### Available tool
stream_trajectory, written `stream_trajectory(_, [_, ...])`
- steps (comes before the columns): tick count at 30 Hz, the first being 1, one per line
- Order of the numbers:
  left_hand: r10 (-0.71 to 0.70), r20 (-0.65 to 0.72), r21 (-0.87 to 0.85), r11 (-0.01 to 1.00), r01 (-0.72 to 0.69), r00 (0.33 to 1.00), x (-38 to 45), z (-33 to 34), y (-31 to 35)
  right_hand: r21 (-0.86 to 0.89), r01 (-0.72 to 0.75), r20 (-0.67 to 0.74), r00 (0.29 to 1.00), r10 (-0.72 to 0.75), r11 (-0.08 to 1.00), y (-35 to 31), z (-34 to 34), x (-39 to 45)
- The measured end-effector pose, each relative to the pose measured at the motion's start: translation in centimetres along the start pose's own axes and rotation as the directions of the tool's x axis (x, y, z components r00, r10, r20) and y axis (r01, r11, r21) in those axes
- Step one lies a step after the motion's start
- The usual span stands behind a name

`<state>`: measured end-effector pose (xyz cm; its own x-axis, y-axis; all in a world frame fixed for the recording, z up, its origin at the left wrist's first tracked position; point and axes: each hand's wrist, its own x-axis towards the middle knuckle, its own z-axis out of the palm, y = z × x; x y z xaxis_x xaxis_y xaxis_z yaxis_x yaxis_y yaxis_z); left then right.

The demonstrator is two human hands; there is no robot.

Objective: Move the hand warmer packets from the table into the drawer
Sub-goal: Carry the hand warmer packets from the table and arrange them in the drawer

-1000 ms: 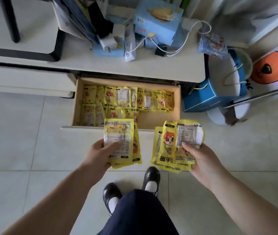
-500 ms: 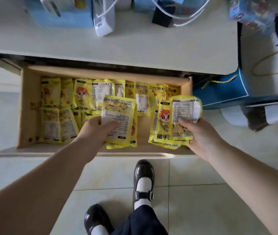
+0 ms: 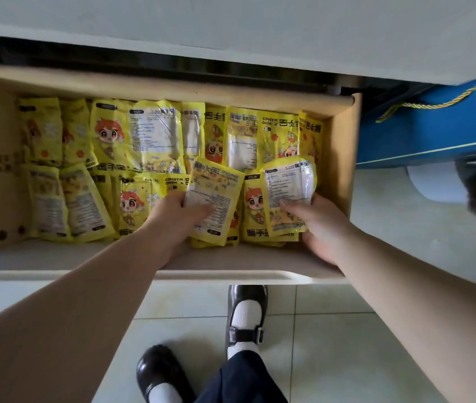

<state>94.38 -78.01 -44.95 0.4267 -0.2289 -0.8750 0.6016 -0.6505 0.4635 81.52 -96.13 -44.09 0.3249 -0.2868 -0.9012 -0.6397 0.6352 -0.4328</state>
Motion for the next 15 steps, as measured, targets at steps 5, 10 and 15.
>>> stream_trajectory(5, [0.017,-0.031,0.093,0.996,-0.014,0.999,0.3,0.5,-0.2,-0.264,-0.081,-0.142,0.989,0.045,0.961,0.7,-0.5,1.1])
stream_trajectory(10, [0.043,-0.065,0.111,0.993,-0.036,0.997,-0.1,0.2,0.0,-0.403,-0.092,-0.195,0.981,0.013,0.911,1.1,-0.4,1.2])
stream_trajectory(15, [0.029,-0.107,0.112,0.994,-0.017,0.994,-0.5,-0.4,0.2,-0.462,-0.153,-0.251,0.967,0.037,0.874,0.6,-0.4,0.5])
